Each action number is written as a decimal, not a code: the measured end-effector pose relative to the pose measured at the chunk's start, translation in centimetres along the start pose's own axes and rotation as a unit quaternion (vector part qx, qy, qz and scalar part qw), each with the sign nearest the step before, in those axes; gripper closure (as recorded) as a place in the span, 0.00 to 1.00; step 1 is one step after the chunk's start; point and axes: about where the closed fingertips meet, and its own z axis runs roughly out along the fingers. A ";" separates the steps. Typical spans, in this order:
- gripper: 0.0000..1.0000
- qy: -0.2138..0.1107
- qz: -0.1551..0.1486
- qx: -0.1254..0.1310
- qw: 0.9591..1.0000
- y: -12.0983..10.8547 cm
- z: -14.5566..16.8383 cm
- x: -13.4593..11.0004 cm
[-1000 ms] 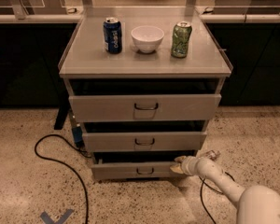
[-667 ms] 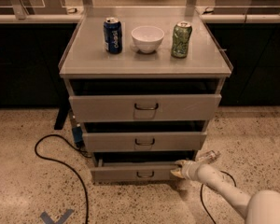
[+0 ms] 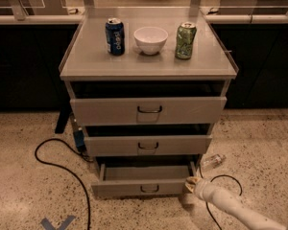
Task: Open bottom drawer
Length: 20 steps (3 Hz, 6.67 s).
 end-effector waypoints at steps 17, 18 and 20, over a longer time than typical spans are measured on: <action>1.00 -0.053 -0.008 -0.111 0.992 4.2 7.3 -3.6; 1.00 -0.053 -0.008 -0.111 0.992 3.8 6.7 -4.0; 1.00 -0.053 -0.008 -0.111 0.992 3.4 6.2 -4.4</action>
Offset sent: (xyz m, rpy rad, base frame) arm -0.0158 0.0039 0.0009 0.0103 0.0055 0.0013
